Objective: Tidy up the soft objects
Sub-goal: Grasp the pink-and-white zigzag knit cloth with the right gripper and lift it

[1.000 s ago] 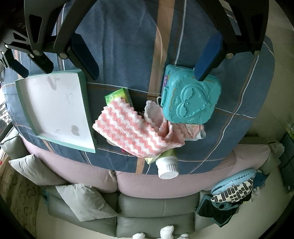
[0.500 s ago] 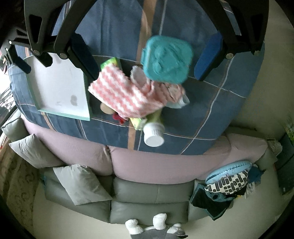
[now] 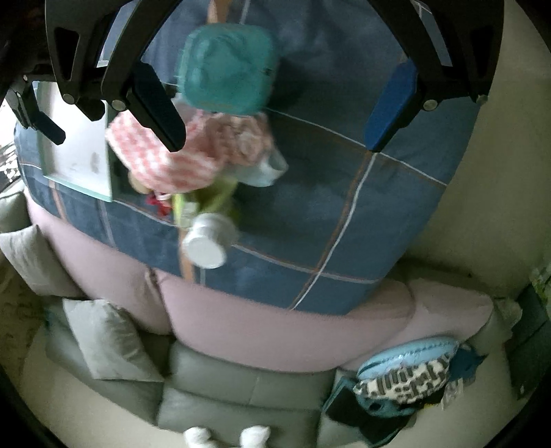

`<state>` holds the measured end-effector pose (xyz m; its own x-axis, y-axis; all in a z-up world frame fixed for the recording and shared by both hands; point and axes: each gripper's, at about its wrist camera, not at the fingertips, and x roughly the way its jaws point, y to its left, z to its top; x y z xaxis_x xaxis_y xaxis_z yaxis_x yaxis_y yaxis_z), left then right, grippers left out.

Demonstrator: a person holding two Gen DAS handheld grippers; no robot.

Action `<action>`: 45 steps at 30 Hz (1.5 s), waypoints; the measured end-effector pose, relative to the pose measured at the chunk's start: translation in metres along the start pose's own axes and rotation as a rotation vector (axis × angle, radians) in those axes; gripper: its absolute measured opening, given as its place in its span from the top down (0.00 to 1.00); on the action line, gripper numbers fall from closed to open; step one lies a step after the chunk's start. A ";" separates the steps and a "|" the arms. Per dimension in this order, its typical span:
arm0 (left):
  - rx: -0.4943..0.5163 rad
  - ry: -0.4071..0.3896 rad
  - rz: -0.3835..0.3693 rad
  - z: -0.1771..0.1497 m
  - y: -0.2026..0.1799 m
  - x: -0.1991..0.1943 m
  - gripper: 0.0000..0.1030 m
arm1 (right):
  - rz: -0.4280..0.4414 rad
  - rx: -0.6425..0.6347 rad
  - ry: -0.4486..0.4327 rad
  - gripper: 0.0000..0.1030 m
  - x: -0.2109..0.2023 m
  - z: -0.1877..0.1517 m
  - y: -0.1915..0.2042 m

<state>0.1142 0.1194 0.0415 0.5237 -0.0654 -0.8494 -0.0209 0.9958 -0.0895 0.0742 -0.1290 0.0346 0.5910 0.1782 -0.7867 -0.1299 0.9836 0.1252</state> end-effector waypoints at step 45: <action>-0.098 0.168 -0.165 0.006 0.014 0.086 0.20 | 0.064 0.037 0.008 0.86 0.031 0.007 -0.005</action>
<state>0.1641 0.1280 -0.0292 0.3782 -0.2448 -0.8928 -0.0333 0.9602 -0.2773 0.0993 -0.1280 0.0138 0.5761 0.2407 -0.7811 -0.1374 0.9706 0.1978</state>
